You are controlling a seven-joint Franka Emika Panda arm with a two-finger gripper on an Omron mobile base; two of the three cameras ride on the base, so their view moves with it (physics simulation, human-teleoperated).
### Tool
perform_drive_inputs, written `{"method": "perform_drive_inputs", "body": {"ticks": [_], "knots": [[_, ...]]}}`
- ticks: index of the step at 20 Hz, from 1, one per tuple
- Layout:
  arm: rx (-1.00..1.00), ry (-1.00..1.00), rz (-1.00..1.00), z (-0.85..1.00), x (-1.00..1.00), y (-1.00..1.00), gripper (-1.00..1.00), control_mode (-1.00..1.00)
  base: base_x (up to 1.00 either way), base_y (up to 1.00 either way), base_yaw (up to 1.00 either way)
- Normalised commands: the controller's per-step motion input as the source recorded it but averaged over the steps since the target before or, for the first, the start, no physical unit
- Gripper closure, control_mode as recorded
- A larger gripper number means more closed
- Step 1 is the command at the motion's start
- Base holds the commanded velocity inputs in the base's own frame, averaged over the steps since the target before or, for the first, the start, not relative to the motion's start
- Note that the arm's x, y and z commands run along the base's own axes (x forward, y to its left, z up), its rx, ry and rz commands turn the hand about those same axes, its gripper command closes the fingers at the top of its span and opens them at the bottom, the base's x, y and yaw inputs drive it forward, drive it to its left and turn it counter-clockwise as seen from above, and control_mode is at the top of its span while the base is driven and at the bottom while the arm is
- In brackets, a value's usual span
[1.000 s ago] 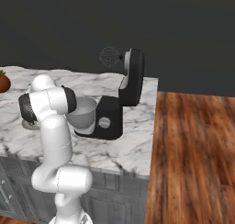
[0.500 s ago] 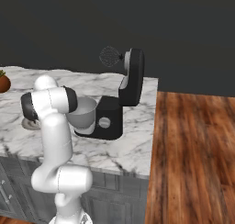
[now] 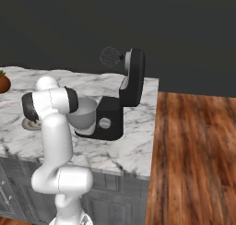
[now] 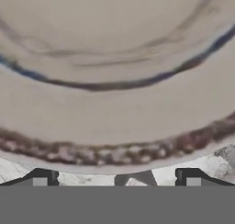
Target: Add butter and sugar cubes to the stand mixer bowl and then turn on the stand mixer to begin making frosting.
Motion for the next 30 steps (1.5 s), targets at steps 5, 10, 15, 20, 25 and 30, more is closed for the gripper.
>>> {"method": "perform_drive_inputs", "body": {"ticks": [5,10,15,20,25,30], "knots": [[0.00,0.00,0.00,-0.19,0.19,0.00,-1.00,-1.00,0.00,0.00,0.00],[0.00,0.00,0.00,-0.29,0.18,0.00,1.00,-1.00,0.00,0.00,0.00],[0.00,0.01,0.00,-0.37,0.12,-0.06,1.00,-1.00,0.00,0.00,0.00],[0.00,0.00,0.00,-0.35,0.04,-0.13,1.00,-1.00,0.00,0.00,0.00],[0.00,-0.03,0.00,-0.27,-0.06,0.00,1.00,-1.00,0.00,0.00,0.00],[0.00,-0.12,0.00,-0.05,-0.33,0.00,1.00,-1.00,0.00,0.00,0.00]]}}
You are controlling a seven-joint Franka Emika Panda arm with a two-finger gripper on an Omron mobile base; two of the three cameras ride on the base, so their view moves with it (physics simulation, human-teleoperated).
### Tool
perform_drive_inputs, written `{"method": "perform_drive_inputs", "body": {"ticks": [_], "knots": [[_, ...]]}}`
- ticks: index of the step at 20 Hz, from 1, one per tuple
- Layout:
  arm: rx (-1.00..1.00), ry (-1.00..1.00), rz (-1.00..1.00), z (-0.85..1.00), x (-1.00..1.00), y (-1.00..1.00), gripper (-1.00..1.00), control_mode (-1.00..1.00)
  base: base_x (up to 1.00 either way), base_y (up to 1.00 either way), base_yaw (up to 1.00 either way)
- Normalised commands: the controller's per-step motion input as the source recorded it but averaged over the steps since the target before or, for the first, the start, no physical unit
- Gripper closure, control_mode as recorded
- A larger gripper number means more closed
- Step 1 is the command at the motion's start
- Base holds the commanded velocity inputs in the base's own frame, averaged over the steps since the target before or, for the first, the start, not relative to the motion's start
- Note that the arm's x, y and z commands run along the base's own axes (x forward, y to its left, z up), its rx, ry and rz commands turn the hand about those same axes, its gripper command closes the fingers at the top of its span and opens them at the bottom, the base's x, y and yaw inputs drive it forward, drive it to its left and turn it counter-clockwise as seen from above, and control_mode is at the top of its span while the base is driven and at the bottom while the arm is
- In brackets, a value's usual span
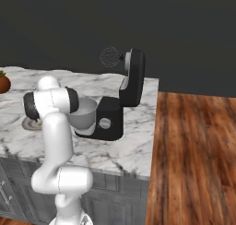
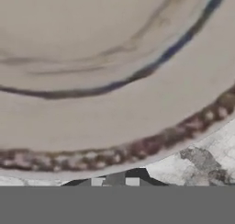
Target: Add butter and sugar cubes to the stand mixer bowl and then turn on the stand mixer to begin making frosting.
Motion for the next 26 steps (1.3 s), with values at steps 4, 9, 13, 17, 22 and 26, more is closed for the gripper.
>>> {"method": "perform_drive_inputs", "body": {"ticks": [4,9,13,17,22,26], "knots": [[0.00,-0.19,0.00,0.21,-0.41,0.00,1.00,-1.00,0.00,0.00,0.00],[0.00,-0.23,0.00,0.77,-0.26,-0.02,1.00,-1.00,0.00,0.00,0.00],[0.03,-0.19,0.00,0.94,-0.01,-0.26,1.00,-1.00,0.00,0.00,0.00],[0.02,-0.14,0.00,0.81,-0.07,-0.15,1.00,-1.00,0.00,0.00,0.00],[0.01,-0.11,0.00,0.71,-0.25,-0.12,1.00,-1.00,0.00,0.00,0.00],[0.08,-0.09,0.00,0.61,-0.29,-0.13,1.00,-1.00,0.00,0.00,0.00]]}}
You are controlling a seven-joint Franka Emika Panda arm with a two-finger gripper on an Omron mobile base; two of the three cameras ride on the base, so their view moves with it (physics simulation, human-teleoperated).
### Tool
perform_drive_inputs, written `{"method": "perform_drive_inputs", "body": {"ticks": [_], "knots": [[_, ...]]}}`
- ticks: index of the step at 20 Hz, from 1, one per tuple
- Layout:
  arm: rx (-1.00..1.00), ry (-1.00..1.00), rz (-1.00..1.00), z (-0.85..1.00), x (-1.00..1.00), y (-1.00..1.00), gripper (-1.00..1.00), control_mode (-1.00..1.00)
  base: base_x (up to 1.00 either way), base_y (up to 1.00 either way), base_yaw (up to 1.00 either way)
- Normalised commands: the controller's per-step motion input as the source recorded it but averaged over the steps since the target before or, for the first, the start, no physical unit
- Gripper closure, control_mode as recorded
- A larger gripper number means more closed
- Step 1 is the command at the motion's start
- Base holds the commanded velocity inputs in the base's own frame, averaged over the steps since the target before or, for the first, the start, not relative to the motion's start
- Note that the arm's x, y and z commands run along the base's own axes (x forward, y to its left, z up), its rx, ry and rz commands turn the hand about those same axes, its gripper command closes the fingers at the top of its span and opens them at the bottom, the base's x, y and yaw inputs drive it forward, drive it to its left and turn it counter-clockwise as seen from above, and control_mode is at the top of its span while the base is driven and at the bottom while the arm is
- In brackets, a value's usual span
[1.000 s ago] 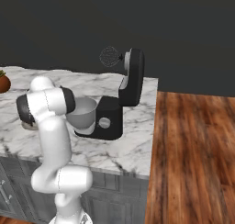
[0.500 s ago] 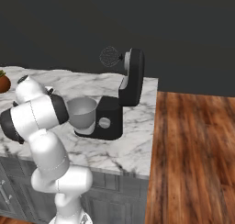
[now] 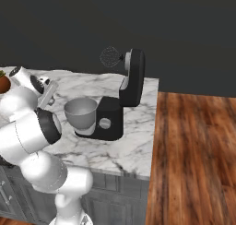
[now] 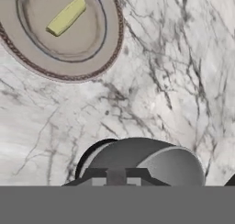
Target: Add butter and sugar cubes to the stand mixer bowl and then turn on the stand mixer to begin making frosting.
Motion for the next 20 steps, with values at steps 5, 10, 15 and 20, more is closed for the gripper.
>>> {"method": "perform_drive_inputs", "body": {"ticks": [5,10,15,20], "knots": [[0.14,-0.01,0.00,0.23,-0.29,-0.41,1.00,-1.00,0.00,0.00,0.00],[0.20,0.00,-0.02,0.18,-0.24,-0.66,1.00,-1.00,0.00,0.00,0.00],[0.16,0.00,-0.06,0.46,-0.04,-0.44,1.00,-1.00,0.00,0.00,0.00],[0.07,0.05,-0.12,0.21,0.01,-0.16,1.00,-1.00,0.00,0.00,0.00]]}}
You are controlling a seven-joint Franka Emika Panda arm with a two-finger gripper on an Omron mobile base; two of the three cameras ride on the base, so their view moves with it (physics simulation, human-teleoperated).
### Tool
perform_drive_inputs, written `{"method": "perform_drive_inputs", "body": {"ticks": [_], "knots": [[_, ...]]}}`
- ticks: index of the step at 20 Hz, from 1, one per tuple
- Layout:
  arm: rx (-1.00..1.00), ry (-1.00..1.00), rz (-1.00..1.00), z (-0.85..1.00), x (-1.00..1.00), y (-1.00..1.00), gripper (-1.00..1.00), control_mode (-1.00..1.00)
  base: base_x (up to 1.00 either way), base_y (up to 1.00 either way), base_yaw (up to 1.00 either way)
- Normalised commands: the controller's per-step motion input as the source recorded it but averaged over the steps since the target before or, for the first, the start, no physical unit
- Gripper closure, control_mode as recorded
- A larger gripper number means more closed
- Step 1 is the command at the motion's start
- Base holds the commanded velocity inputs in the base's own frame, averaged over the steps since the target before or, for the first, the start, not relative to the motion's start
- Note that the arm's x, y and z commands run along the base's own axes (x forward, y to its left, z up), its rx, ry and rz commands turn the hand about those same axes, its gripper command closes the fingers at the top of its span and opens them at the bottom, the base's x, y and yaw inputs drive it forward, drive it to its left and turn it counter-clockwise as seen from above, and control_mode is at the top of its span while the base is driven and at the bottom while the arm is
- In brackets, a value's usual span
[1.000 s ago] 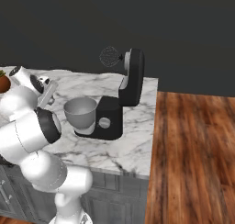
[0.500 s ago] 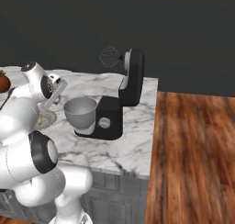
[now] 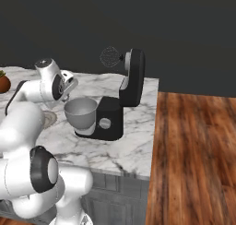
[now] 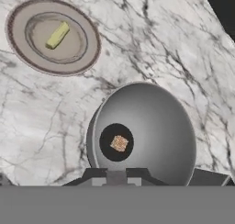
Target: Add butter and sugar cubes to the stand mixer bowl and then turn on the stand mixer to begin making frosting.
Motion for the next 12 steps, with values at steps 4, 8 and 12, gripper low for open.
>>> {"method": "perform_drive_inputs", "body": {"ticks": [4,8,12], "knots": [[0.00,0.13,-0.17,-0.17,0.36,0.00,1.00,-1.00,0.00,0.00,0.00],[0.00,0.14,-0.18,-0.34,0.54,0.00,1.00,-1.00,0.00,0.00,0.00],[0.00,0.06,-0.15,-0.30,0.49,-0.01,1.00,-1.00,0.00,0.00,0.00]]}}
